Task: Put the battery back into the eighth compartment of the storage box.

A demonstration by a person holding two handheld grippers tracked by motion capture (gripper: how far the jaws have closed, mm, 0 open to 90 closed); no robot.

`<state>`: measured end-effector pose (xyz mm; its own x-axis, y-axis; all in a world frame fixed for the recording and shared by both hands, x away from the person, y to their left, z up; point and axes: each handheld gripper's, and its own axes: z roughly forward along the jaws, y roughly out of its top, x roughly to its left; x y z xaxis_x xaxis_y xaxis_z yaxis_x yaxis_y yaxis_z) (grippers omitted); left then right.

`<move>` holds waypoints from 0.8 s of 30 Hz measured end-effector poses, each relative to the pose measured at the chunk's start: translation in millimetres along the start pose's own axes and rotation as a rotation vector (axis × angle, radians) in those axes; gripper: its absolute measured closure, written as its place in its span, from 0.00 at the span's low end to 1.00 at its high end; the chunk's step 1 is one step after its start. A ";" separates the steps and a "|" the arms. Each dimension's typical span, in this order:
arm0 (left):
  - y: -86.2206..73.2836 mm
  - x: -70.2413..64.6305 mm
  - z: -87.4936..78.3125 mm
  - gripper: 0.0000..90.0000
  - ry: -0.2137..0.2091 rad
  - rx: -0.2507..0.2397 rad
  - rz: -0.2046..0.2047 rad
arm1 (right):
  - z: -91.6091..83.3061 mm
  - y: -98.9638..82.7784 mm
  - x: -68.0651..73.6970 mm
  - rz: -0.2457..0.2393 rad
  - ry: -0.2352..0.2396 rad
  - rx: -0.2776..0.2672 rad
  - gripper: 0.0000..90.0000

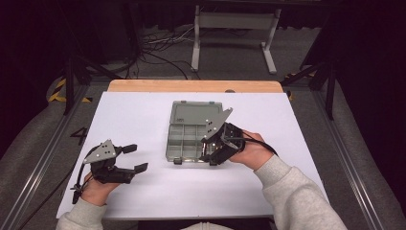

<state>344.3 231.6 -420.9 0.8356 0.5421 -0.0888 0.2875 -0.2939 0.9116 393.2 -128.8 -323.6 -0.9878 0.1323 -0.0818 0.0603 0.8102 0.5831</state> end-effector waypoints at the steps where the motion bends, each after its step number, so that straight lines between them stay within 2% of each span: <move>1: -0.1 0.2 -0.4 0.21 0.001 -0.002 -0.001 | -0.4 -0.8 -1.6 0.001 0.000 -0.001 0.46; 15: -0.1 0.4 -1.1 0.21 0.001 -0.001 -0.005 | -7.7 -12.5 -29.8 0.030 -0.031 0.003 0.46; 24: 0.1 1.2 -1.7 0.21 0.008 -0.003 0.006 | -6.4 -17.3 -41.8 0.050 -0.046 0.021 0.46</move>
<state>344.6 233.6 -420.3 0.8335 0.5465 -0.0806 0.2816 -0.2949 0.9131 432.6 -152.1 -325.1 -0.9759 0.1986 -0.0907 0.1125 0.8134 0.5707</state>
